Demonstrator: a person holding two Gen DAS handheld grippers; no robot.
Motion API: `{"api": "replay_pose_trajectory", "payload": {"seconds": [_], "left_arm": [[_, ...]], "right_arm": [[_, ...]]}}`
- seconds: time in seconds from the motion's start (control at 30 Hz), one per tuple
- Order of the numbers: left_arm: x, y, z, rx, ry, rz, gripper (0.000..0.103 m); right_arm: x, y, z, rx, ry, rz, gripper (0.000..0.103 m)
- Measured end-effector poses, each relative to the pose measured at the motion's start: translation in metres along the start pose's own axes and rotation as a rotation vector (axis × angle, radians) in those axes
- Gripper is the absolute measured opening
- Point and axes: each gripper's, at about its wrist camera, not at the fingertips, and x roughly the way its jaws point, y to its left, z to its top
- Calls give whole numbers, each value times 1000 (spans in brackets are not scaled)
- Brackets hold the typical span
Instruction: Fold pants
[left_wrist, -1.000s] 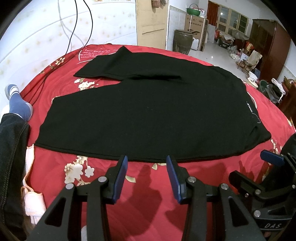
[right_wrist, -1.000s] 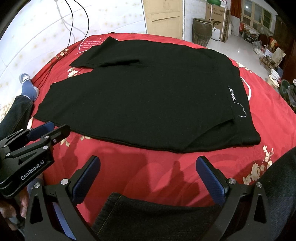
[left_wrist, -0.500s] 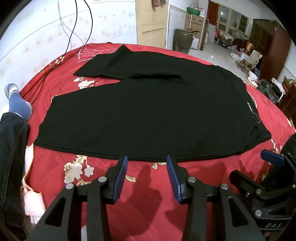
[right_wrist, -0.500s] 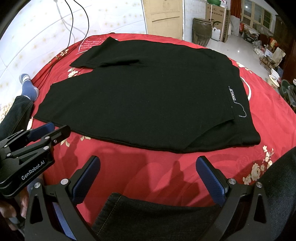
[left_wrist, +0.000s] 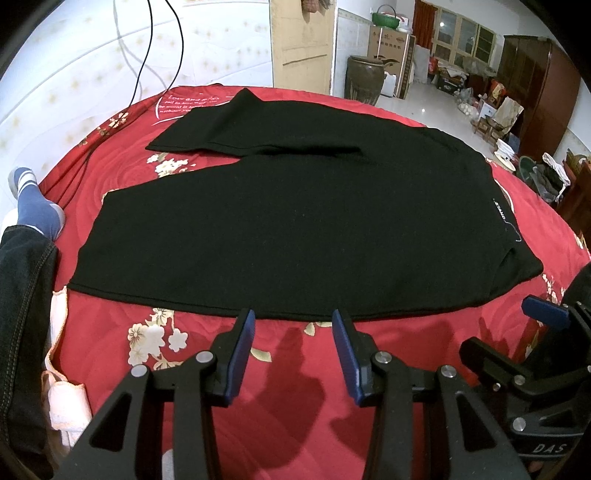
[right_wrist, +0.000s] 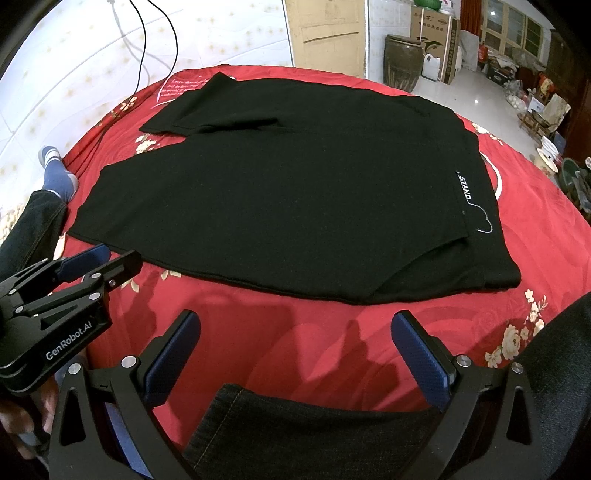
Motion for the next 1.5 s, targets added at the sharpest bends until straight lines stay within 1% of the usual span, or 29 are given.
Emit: {"api": "replay_pose_trajectory", "payload": {"seconds": [0.2, 0.47, 0.6, 0.73, 0.93, 1.03, 1.17, 1.33, 1.5], "left_arm": [[2, 1, 1, 2, 5, 4, 46], [5, 2, 5, 11, 13, 5, 46], [9, 2, 11, 17, 24, 2, 46], [13, 2, 27, 17, 29, -4, 46], [29, 7, 67, 17, 31, -11, 46], [40, 13, 92, 24, 24, -5, 46], [59, 28, 132, 18, 2, 10, 46], [86, 48, 180, 8, -38, 41, 46], [123, 67, 218, -2, -57, 69, 46]], "right_arm": [[-1, 0, 0, 0, 2, 4, 103], [-5, -4, 7, 2, 5, 39, 103], [-8, -12, 20, 17, 6, 49, 103], [-7, -24, 39, 45, 3, 65, 103], [9, -39, 74, 35, 14, 57, 103], [20, -47, 94, 17, 32, 71, 103], [32, -55, 129, -24, 12, 61, 103], [58, -72, 176, -13, 5, 79, 103], [88, -89, 219, -44, -16, 83, 103]]}}
